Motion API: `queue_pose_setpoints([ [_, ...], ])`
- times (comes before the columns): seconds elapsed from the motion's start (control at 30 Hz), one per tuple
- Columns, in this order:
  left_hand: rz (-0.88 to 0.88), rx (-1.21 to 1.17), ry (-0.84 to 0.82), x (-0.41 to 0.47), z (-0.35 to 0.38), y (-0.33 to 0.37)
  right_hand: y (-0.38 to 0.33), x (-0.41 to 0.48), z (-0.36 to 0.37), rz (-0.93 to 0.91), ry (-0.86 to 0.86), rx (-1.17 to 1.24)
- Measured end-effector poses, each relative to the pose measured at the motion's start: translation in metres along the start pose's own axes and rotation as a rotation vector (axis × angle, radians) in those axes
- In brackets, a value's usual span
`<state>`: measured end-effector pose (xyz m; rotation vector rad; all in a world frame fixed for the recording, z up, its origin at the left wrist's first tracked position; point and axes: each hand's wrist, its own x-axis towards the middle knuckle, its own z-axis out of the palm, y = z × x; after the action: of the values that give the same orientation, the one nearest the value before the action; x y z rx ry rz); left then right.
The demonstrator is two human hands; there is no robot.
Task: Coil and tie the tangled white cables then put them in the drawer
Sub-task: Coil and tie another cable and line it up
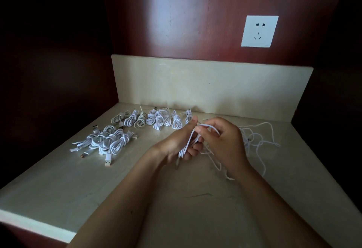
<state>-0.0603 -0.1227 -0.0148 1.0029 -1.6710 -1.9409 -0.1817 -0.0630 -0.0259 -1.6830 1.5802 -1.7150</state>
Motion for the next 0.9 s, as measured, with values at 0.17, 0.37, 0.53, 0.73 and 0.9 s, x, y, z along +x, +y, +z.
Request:
queue_pose_setpoints([
  [0.17, 0.003, 0.057, -0.115, -0.002, 0.001, -0.001, 0.012, 0.003, 0.005, 0.029, 0.008, -0.014],
  [0.37, 0.152, 0.136, -0.015, -0.003, 0.0, -0.002, 0.014, 0.001, 0.003, -0.03, 0.026, -0.138],
  [0.53, 0.406, 0.085, 0.383, 0.0, -0.001, -0.001, 0.012, -0.002, -0.001, -0.033, 0.017, -0.384],
  [0.73, 0.539, -0.32, 0.542, 0.006, -0.016, 0.002, 0.013, -0.007, 0.008, -0.121, -0.118, -0.465],
  [0.9, 0.549, -0.695, 0.557, 0.006, -0.021, 0.006, 0.012, -0.007, 0.01, -0.14, -0.211, -0.482],
])
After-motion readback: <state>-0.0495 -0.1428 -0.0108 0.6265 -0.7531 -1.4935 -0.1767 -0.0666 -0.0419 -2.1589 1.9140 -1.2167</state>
